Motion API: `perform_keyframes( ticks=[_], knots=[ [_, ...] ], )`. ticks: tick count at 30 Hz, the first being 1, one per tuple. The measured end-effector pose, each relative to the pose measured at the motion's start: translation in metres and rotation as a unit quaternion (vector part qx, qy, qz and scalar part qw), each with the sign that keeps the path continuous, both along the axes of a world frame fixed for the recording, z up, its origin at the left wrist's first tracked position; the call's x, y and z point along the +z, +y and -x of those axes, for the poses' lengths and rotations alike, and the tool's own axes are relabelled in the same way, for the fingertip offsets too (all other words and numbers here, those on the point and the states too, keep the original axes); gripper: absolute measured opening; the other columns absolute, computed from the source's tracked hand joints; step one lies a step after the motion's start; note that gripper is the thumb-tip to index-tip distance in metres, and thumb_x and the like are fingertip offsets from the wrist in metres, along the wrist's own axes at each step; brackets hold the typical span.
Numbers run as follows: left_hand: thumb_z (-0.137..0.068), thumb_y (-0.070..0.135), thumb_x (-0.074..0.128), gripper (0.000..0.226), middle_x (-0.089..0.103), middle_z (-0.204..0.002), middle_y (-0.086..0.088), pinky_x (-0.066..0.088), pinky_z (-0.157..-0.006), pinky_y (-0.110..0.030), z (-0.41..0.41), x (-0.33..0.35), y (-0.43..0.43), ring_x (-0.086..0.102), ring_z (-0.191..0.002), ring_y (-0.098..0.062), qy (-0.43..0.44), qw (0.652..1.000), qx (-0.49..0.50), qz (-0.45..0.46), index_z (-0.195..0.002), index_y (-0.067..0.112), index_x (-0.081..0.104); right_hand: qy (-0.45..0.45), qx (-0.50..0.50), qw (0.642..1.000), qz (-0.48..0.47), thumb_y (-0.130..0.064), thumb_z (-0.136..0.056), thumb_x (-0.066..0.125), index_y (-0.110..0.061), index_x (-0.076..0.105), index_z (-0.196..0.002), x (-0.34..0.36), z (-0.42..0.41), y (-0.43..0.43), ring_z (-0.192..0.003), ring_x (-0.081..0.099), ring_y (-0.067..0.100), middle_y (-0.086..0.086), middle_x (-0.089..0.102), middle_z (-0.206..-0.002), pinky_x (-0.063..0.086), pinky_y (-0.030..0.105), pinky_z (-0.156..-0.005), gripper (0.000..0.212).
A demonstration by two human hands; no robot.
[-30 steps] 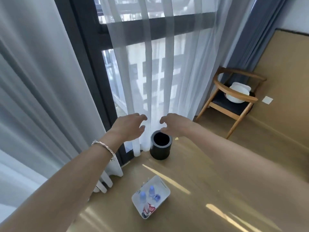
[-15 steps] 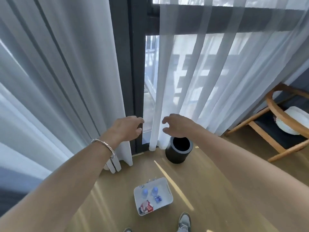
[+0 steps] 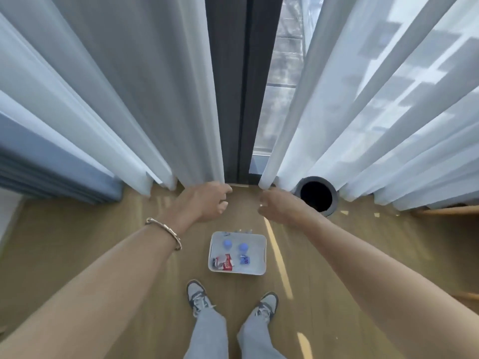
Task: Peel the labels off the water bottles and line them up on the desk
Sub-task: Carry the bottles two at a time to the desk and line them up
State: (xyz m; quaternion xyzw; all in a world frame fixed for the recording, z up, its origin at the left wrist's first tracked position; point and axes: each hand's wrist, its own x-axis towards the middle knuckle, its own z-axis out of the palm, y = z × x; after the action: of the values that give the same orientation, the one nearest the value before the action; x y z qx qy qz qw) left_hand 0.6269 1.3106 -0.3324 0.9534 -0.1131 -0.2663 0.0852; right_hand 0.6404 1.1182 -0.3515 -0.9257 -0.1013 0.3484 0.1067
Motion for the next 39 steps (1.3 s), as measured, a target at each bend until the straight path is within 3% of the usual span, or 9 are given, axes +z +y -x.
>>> perform_keyframes(
  ticks=[3, 13, 21, 30, 34, 39],
  knots=[
    [-0.099, 0.032, 0.040, 0.042, 0.052, -0.131, 0.001, 0.044, -0.090, -0.034, 0.002, -0.039, 0.011, 0.053, -0.117, -0.022, 0.026, 0.999, 0.017, -0.024, -0.141, 0.027, 0.040, 0.039, -0.004, 0.999, -0.012, -0.027, -0.094, 0.050, -0.019, 0.051, -0.134, -0.050, 0.014, 0.006, -0.120, 0.052, 0.023, 0.003, 0.052, -0.132, 0.046, 0.036, -0.096, 0.041],
    [-0.099, 0.033, 0.042, 0.045, 0.049, -0.132, 0.002, 0.048, -0.092, -0.038, 0.004, -0.206, 0.019, 0.053, -0.116, -0.019, 0.113, 0.993, 0.026, -0.005, -0.143, 0.028, 0.034, 0.082, -0.057, 0.995, 0.000, -0.032, -0.094, 0.050, -0.023, 0.047, -0.136, -0.208, 0.013, 0.008, -0.115, 0.055, 0.022, 0.001, 0.051, -0.134, 0.047, 0.033, -0.091, 0.043],
    [-0.098, 0.033, 0.045, 0.047, 0.049, -0.129, 0.002, 0.047, -0.091, -0.037, -0.019, -0.341, 0.023, 0.052, -0.115, -0.020, 0.097, 0.994, 0.051, 0.001, -0.143, 0.027, 0.032, 0.047, -0.043, 0.998, 0.020, -0.040, -0.095, 0.051, -0.020, 0.048, -0.132, -0.338, -0.004, 0.013, -0.104, 0.060, 0.024, 0.004, 0.054, -0.127, 0.053, 0.035, -0.084, 0.042],
    [-0.097, 0.034, 0.047, 0.048, 0.048, -0.133, 0.000, 0.045, -0.087, -0.035, 0.000, -0.486, 0.007, 0.052, -0.118, -0.023, 0.121, 0.992, 0.020, -0.025, -0.143, 0.026, 0.033, 0.101, 0.001, 0.994, 0.032, -0.035, -0.097, 0.049, -0.015, 0.043, -0.137, -0.479, 0.016, 0.020, -0.113, 0.057, 0.029, 0.009, 0.046, -0.138, 0.049, 0.038, -0.087, 0.045],
    [-0.097, 0.032, 0.048, 0.055, 0.040, -0.146, 0.001, 0.043, -0.093, -0.036, 0.024, -0.535, 0.005, 0.046, -0.128, -0.024, 0.130, 0.991, 0.031, -0.026, -0.147, 0.026, 0.027, 0.108, -0.007, 0.994, 0.035, -0.033, -0.097, 0.049, -0.013, 0.045, -0.135, -0.523, 0.031, 0.020, -0.115, 0.054, 0.030, 0.009, 0.047, -0.137, 0.047, 0.038, -0.089, 0.044],
    [-0.095, 0.032, 0.055, 0.061, 0.044, -0.134, -0.007, 0.048, -0.084, -0.040, 0.044, -0.578, -0.002, 0.054, -0.111, -0.029, 0.125, 0.991, 0.043, -0.020, -0.147, 0.021, 0.026, 0.088, -0.016, 0.995, 0.041, -0.039, -0.094, 0.054, -0.013, 0.046, -0.132, -0.562, 0.045, 0.015, -0.108, 0.056, 0.033, 0.010, 0.049, -0.127, 0.048, 0.038, -0.083, 0.047]
  ],
)
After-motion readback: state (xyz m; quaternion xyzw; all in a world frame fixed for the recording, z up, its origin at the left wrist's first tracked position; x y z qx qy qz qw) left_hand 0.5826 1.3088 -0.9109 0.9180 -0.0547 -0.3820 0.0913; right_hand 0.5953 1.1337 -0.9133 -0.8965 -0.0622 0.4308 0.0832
